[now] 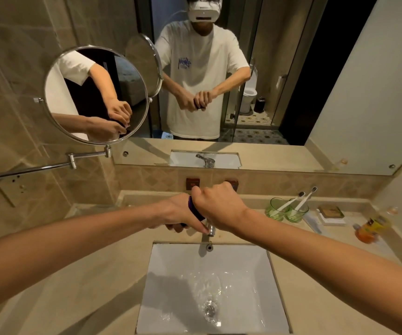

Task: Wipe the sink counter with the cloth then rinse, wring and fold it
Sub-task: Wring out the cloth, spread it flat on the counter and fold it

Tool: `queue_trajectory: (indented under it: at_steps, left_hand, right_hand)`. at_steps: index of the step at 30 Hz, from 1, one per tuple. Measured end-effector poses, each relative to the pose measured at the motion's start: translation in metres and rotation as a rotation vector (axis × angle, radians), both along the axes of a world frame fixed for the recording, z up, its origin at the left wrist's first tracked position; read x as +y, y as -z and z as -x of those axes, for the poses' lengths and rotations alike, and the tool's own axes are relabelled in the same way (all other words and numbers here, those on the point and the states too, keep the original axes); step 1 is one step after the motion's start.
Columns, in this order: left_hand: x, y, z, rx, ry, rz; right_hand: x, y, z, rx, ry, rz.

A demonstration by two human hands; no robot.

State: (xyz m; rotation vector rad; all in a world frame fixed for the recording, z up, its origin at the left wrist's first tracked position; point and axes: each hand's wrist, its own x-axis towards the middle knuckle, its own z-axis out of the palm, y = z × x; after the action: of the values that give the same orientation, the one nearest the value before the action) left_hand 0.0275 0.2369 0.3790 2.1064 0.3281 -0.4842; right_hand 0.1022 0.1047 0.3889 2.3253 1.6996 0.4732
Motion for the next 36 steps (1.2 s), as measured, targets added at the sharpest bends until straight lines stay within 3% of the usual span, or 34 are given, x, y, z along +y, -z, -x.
queue_trajectory:
  at_steps: [6, 10, 17, 22, 29, 36]
  left_hand:
    - [-0.011, 0.025, -0.008, -0.126, -0.074, -0.319]
    - [-0.012, 0.035, -0.013, -0.128, -0.174, -0.388]
    - [-0.005, 0.054, -0.014, -0.114, -0.253, -0.354]
    - [0.006, 0.054, -0.010, -0.117, -0.206, -0.335]
    - [0.001, 0.037, -0.006, -0.112, -0.200, 0.021]
    - [-0.009, 0.027, -0.009, -0.252, -0.279, -0.190]
  right_hand:
    - [0.009, 0.012, -0.001, 0.196, 0.102, 0.100]
    - [0.023, 0.013, -0.007, 0.223, 0.157, 0.193]
    - [0.042, 0.021, -0.006, 0.294, 0.300, 0.312]
    - [0.046, 0.020, -0.004, 0.300, 0.249, 0.271]
    - [0.033, -0.009, -0.003, 0.306, 0.223, 0.303]
    - [0.017, -0.013, -0.006, 0.384, 0.235, 0.153]
